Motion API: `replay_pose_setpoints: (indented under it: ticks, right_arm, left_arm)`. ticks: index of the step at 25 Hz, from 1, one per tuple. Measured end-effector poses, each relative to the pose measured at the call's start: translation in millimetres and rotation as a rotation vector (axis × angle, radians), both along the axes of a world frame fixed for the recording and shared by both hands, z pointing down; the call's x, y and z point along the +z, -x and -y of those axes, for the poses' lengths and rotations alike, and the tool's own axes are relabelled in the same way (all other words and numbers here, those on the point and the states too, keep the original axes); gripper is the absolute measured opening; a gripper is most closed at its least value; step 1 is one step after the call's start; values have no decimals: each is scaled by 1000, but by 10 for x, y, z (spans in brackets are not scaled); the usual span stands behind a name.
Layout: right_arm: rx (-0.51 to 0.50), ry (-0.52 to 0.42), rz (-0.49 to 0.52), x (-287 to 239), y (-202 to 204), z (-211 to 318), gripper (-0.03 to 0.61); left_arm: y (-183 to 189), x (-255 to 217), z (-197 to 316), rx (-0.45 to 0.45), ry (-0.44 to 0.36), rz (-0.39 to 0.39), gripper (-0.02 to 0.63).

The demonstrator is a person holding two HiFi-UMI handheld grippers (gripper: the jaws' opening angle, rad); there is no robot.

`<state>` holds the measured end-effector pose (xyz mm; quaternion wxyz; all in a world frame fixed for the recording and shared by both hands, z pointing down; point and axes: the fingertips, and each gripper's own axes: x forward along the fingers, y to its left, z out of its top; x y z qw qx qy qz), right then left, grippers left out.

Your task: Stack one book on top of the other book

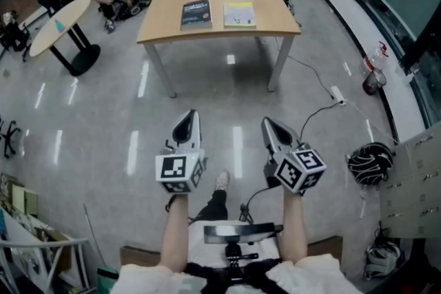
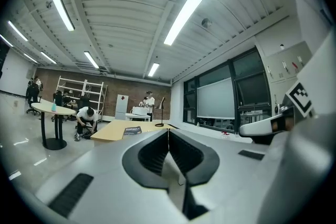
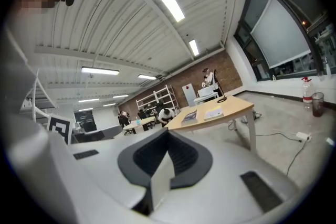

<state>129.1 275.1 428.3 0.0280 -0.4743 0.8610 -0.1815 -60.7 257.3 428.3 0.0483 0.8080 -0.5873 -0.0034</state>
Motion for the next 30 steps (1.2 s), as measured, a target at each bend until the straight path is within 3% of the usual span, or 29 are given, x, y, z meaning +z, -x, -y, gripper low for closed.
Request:
replay_pose_setpoints:
  ticks: [8, 12, 19, 25, 30]
  right_arm:
    - [29, -55, 20, -349, 165, 1587, -3]
    - [64, -15, 34, -218, 2, 2160, -4]
    - [50, 26, 61, 16, -297, 3428, -3]
    - [-40, -12, 19, -101, -546, 4542, -3]
    - [-49, 1, 39, -32, -706, 5127, -3]
  left_arm:
    - [167, -320, 1836, -1, -23, -68, 12]
    - [-96, -280, 2464, 79, -5, -90, 12]
    - [-602, -8, 3576, 123, 58, -76, 12]
    - [-1080, 157, 4529, 104, 105, -60, 12]
    - [-1232, 273, 5051, 83, 136, -34, 12]
